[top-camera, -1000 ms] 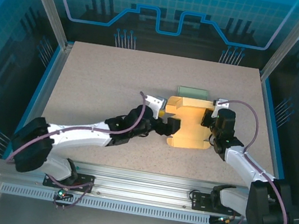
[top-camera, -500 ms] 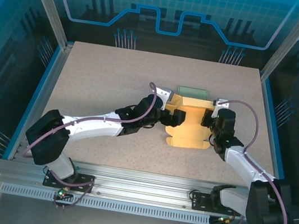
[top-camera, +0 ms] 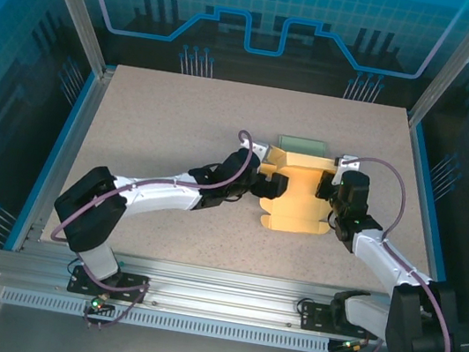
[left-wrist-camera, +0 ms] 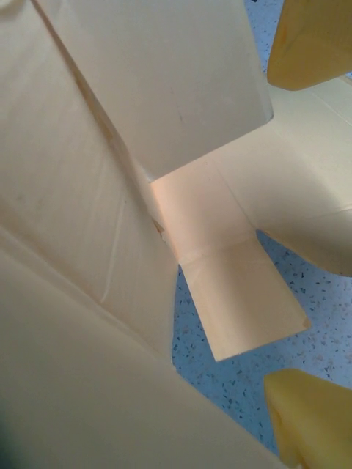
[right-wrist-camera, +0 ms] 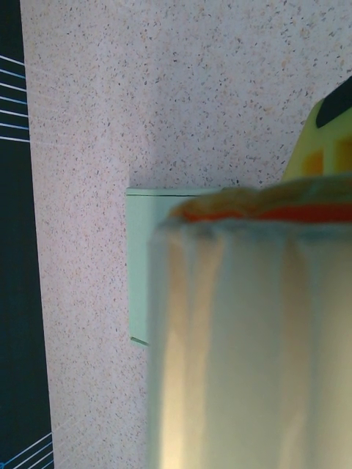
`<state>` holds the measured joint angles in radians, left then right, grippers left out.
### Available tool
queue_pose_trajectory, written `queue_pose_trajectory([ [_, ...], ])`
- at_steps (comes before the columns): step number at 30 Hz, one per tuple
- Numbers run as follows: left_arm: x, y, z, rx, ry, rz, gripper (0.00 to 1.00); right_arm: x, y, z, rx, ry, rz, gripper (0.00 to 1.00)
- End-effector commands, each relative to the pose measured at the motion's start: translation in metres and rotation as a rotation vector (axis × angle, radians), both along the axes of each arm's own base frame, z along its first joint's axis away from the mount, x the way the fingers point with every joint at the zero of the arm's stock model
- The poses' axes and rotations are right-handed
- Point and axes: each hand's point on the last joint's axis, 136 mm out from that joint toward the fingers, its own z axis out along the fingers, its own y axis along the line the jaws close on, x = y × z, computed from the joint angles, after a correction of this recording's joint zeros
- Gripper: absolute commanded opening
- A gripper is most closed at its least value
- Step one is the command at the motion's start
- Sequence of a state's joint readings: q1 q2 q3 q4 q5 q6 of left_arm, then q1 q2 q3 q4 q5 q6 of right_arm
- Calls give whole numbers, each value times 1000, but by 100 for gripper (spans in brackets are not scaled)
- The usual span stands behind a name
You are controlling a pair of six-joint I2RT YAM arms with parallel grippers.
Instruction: Fold the paper box
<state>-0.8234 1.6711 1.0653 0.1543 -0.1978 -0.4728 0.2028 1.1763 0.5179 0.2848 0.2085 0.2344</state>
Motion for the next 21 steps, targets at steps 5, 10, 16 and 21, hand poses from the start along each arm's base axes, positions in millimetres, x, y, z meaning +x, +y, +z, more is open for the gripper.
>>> queue_pose_trajectory([
  [5,10,-6,9,-21,-8,16,99,1,-1,6,-3,-22,-8,0],
  [10,9,-16,12,-64,6,-15,99,1,-1,6,-2,-22,-8,0],
  [16,8,-20,14,-84,11,-27,99,1,-1,6,-1,-22,-7,0],
  [21,5,-24,21,-124,-3,-50,99,1,-1,7,-2,-25,-6,0],
])
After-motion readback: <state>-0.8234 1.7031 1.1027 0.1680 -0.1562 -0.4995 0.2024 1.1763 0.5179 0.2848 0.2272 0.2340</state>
